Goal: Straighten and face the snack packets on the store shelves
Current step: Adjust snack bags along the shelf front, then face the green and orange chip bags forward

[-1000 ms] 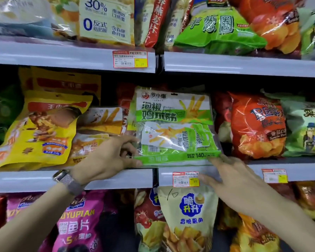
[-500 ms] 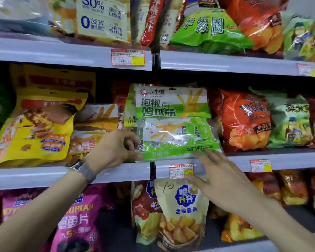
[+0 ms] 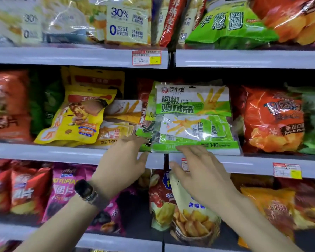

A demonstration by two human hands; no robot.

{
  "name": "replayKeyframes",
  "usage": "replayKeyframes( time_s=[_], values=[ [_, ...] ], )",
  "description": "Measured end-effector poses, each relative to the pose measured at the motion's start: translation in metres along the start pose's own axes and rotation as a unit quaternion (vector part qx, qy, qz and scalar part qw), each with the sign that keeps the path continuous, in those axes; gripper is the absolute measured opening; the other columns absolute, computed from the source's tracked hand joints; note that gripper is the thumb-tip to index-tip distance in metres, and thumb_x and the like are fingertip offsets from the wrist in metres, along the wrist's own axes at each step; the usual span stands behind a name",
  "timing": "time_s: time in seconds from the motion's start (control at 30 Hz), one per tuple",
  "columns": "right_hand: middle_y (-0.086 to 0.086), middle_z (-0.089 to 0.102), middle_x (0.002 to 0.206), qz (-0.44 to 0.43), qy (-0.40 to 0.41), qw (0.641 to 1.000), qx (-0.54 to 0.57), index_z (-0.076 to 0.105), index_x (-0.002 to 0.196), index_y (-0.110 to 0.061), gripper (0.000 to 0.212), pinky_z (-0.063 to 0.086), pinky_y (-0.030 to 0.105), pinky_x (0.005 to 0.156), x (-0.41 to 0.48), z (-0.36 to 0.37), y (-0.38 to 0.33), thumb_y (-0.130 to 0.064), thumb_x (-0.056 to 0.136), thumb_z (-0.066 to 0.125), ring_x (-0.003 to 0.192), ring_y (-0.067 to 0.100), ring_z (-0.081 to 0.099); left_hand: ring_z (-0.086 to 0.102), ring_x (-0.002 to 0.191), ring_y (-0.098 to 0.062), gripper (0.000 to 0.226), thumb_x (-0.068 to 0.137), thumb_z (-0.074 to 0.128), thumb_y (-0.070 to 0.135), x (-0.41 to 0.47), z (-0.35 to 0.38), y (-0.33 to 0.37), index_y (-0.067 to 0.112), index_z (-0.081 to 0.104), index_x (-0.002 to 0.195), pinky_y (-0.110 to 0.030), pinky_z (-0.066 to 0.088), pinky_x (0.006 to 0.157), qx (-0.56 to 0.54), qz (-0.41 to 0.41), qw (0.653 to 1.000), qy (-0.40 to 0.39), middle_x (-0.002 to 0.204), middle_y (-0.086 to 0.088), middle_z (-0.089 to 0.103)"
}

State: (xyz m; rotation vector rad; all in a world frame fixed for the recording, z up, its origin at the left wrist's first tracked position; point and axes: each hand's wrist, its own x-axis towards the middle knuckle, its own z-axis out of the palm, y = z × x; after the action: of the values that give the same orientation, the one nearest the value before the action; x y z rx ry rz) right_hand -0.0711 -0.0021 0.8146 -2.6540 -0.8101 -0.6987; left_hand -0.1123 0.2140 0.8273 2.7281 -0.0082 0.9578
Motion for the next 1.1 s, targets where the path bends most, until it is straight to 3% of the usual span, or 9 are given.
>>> replayKeyframes(
  time_s=[0.13, 0.23, 0.37, 0.5, 0.7, 0.87, 1.0, 1.1],
  values=[
    [-0.001, 0.07, 0.117, -0.039, 0.034, 0.998, 0.033, 0.066, 0.129, -0.02, 0.052, 0.052, 0.043, 0.097, 0.005, 0.019, -0.033, -0.052, 0.099, 0.039, 0.117, 0.025, 0.059, 0.058, 0.124, -0.024, 0.041, 0.1, 0.062, 0.041, -0.039, -0.017, -0.006, 0.029, 0.063, 0.139, -0.043, 0.051, 0.097, 0.037, -0.053, 0.998, 0.025, 0.128, 0.004, 0.067],
    [-0.001, 0.073, 0.107, -0.073, 0.047, 0.995, 0.055, 0.071, 0.121, -0.019, 0.048, 0.056, 0.042, 0.086, 0.012, 0.031, -0.061, -0.05, 0.097, 0.044, 0.106, 0.026, 0.065, 0.061, 0.122, -0.021, 0.045, 0.097, 0.057, 0.049, -0.066, -0.033, -0.022, 0.032, 0.064, 0.138, -0.04, 0.05, 0.098, 0.072, -0.099, 0.992, 0.024, 0.124, 0.007, 0.069],
    [-0.004, 0.064, 0.133, -0.127, 0.004, 0.989, 0.081, 0.057, 0.143, -0.024, 0.05, 0.046, 0.041, 0.103, 0.019, 0.045, -0.106, -0.053, 0.105, 0.042, 0.129, 0.021, 0.053, 0.064, 0.117, -0.022, 0.054, 0.089, 0.05, 0.055, -0.097, -0.06, -0.055, 0.032, 0.067, 0.134, -0.04, 0.053, 0.094, 0.101, -0.162, 0.981, 0.019, 0.119, 0.007, 0.071],
    [-0.005, 0.062, 0.136, -0.18, -0.011, 0.978, 0.1, 0.053, 0.145, -0.026, 0.05, 0.043, 0.04, 0.105, 0.026, 0.056, -0.158, -0.054, 0.106, 0.04, 0.13, 0.021, 0.051, 0.064, 0.118, -0.021, 0.042, 0.096, 0.062, 0.047, -0.123, -0.086, -0.094, 0.035, 0.064, 0.136, -0.036, 0.051, 0.089, 0.13, -0.205, 0.969, 0.039, 0.125, 0.009, 0.069],
    [-0.01, 0.053, 0.145, -0.243, -0.013, 0.959, 0.144, 0.045, 0.15, -0.029, 0.052, 0.038, 0.034, 0.11, 0.047, 0.07, -0.237, -0.055, 0.106, 0.039, 0.137, 0.015, 0.042, 0.063, 0.121, -0.021, 0.043, 0.096, 0.062, 0.048, -0.145, -0.132, -0.168, 0.035, 0.063, 0.137, -0.04, 0.055, 0.092, 0.153, -0.28, 0.946, 0.053, 0.127, 0.008, 0.068],
    [-0.012, 0.054, 0.146, -0.214, -0.014, 0.939, 0.27, 0.047, 0.148, -0.032, 0.054, 0.043, 0.038, 0.108, 0.087, 0.091, -0.297, -0.052, 0.099, 0.055, 0.136, 0.015, 0.047, 0.069, 0.107, -0.027, 0.057, 0.085, 0.053, 0.053, -0.144, -0.175, -0.247, 0.028, 0.062, 0.136, -0.045, 0.058, 0.084, 0.148, -0.307, 0.937, 0.074, 0.112, -0.001, 0.074],
    [-0.007, 0.041, 0.159, -0.182, 0.003, 0.92, 0.346, 0.031, 0.159, -0.027, 0.072, 0.035, 0.033, 0.116, 0.125, 0.105, -0.345, -0.045, 0.098, 0.064, 0.145, 0.014, 0.039, 0.064, 0.122, -0.029, 0.062, 0.094, 0.064, 0.042, -0.128, -0.206, -0.318, 0.023, 0.049, 0.152, -0.043, 0.054, 0.095, 0.137, -0.297, 0.94, 0.095, 0.137, -0.004, 0.066],
    [-0.011, 0.039, 0.156, -0.112, 0.0, 0.9, 0.42, 0.02, 0.163, -0.025, 0.087, 0.031, 0.028, 0.108, 0.158, 0.106, -0.379, -0.04, 0.095, 0.072, 0.145, 0.013, 0.037, 0.057, 0.13, -0.033, 0.073, 0.095, 0.068, 0.041, -0.106, -0.226, -0.367, 0.018, 0.038, 0.157, -0.046, 0.05, 0.104, 0.106, -0.285, 0.945, 0.118, 0.146, -0.01, 0.057]
  ],
)
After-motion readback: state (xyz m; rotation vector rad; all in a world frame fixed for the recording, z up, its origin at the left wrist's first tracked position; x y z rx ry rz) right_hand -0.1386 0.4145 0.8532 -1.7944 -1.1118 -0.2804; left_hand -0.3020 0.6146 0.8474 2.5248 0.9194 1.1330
